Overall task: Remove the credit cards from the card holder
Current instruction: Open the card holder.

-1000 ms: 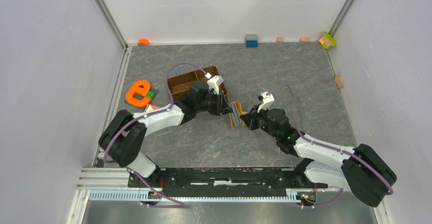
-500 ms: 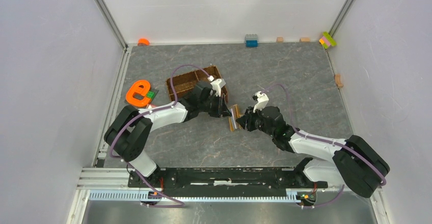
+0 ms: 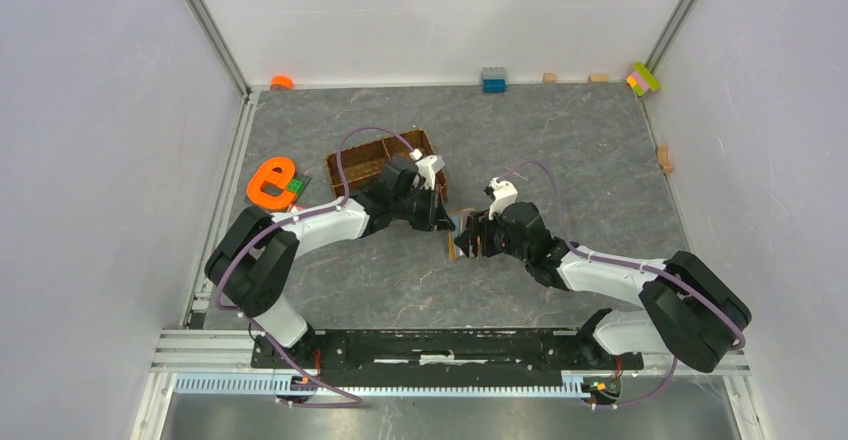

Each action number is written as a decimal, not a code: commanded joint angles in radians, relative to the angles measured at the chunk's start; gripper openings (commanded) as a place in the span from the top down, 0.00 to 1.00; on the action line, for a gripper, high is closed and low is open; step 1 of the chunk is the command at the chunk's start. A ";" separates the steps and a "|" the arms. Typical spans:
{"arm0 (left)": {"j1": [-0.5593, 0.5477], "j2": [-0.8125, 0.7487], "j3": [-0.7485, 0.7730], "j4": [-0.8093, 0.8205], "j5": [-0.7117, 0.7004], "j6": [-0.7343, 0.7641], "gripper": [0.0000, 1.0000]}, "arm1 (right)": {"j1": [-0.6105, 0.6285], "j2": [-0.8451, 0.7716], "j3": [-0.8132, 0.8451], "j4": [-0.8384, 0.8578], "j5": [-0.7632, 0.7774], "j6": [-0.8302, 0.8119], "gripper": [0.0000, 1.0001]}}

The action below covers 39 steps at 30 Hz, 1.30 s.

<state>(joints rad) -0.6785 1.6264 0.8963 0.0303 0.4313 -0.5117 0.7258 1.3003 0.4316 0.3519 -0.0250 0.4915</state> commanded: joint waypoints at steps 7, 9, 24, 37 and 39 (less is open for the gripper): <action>0.000 0.009 0.050 -0.024 0.033 0.071 0.98 | 0.003 -0.025 0.017 -0.007 0.079 -0.030 0.40; -0.001 0.009 0.050 -0.026 0.033 0.071 0.98 | 0.002 -0.014 0.023 -0.012 0.087 -0.033 0.41; 0.000 0.022 0.070 -0.082 0.005 0.086 0.98 | 0.001 -0.045 0.007 -0.026 0.173 -0.024 0.74; 0.002 0.034 0.088 -0.125 -0.017 0.093 0.98 | -0.032 -0.082 -0.012 -0.040 0.178 -0.026 0.28; 0.002 0.032 0.089 -0.125 -0.017 0.093 0.98 | -0.034 -0.071 0.000 -0.055 0.178 -0.025 0.29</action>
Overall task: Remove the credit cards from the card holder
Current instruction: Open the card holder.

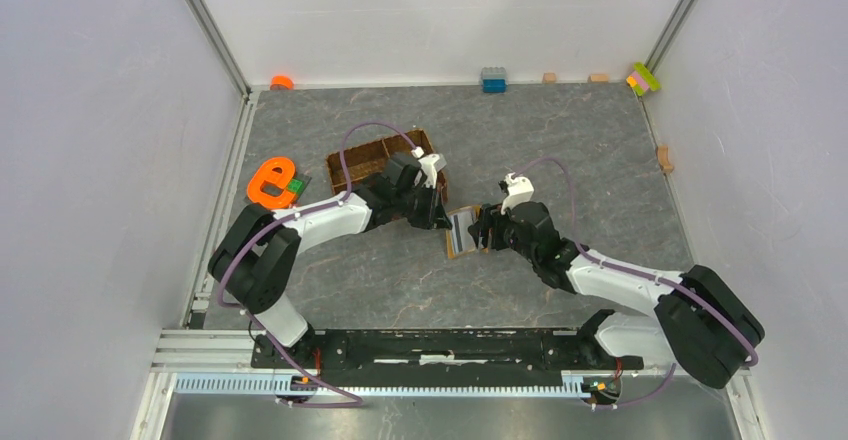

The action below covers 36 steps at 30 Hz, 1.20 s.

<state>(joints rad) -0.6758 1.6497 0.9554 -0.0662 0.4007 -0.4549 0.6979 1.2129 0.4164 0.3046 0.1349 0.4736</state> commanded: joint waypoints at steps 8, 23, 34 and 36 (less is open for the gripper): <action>0.001 0.024 0.038 -0.042 0.013 0.036 0.98 | -0.018 -0.044 -0.023 0.016 0.014 0.001 0.40; 0.005 -0.004 0.018 -0.013 0.006 0.029 0.98 | -0.022 -0.034 -0.028 0.042 -0.087 0.017 0.79; 0.008 -0.031 -0.001 0.014 0.021 0.020 0.97 | -0.026 0.035 -0.005 0.051 -0.159 0.017 0.59; 0.009 -0.038 -0.006 0.021 0.020 0.018 0.97 | -0.026 0.043 -0.005 0.057 -0.176 0.021 0.69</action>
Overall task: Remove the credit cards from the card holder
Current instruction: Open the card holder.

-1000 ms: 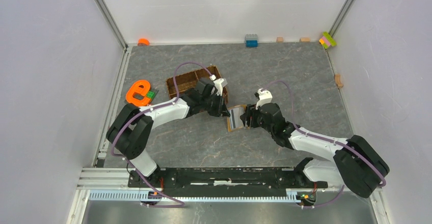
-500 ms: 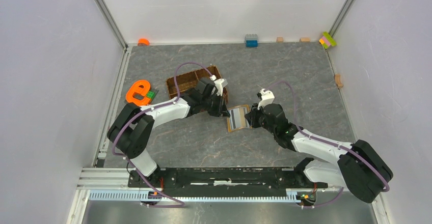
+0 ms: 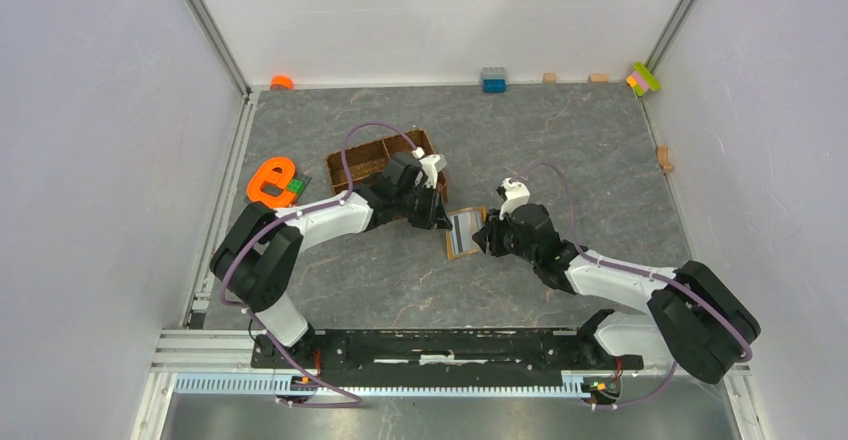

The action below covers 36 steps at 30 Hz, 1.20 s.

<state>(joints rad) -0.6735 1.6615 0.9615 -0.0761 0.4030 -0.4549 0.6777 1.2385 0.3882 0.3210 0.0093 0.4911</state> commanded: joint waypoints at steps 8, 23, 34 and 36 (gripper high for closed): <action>0.008 -0.086 -0.062 0.119 0.037 -0.010 0.73 | -0.025 0.019 -0.001 0.091 -0.116 0.057 1.00; 0.008 0.012 -0.054 0.179 0.147 -0.071 0.32 | -0.110 0.026 -0.122 0.316 -0.263 0.213 1.00; 0.008 0.015 -0.050 0.179 0.175 -0.082 0.35 | -0.131 0.002 -0.150 0.348 -0.265 0.236 1.00; 0.008 0.005 -0.053 0.179 0.176 -0.082 0.35 | -0.140 -0.017 -0.166 0.362 -0.260 0.244 1.00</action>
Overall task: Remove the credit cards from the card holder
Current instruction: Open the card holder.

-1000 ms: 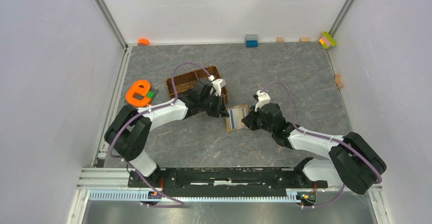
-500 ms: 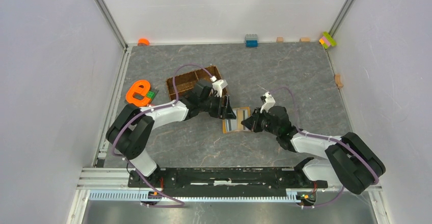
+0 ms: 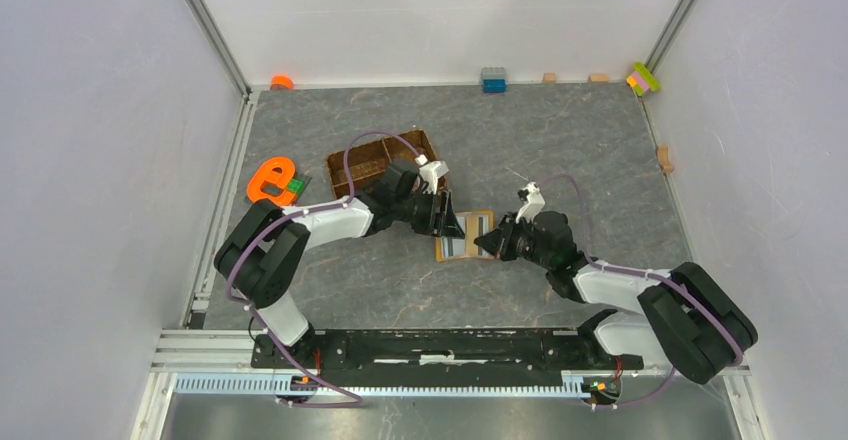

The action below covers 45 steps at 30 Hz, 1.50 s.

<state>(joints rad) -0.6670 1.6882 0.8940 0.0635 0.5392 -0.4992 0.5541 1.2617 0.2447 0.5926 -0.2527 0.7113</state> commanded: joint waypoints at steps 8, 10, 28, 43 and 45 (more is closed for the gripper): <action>0.000 -0.059 -0.032 0.136 0.081 -0.055 0.33 | -0.061 -0.148 -0.109 0.209 -0.012 0.083 1.00; 0.000 -0.067 -0.046 0.170 0.100 -0.064 0.33 | -0.071 -0.176 -0.129 0.236 -0.013 0.100 1.00; 0.004 -0.141 -0.086 0.227 0.079 -0.062 0.92 | -0.087 -0.123 -0.142 0.415 -0.152 0.133 0.90; 0.071 -0.172 -0.119 0.229 0.090 -0.129 0.96 | -0.088 -0.258 -0.117 0.216 -0.075 -0.015 0.49; 0.076 -0.171 -0.120 0.225 0.086 -0.130 0.96 | -0.087 -0.263 -0.119 0.222 -0.078 -0.018 0.53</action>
<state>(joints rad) -0.6018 1.5139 0.7673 0.2623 0.6197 -0.5606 0.4644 1.0218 0.1196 0.7906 -0.3355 0.7273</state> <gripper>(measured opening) 0.202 0.508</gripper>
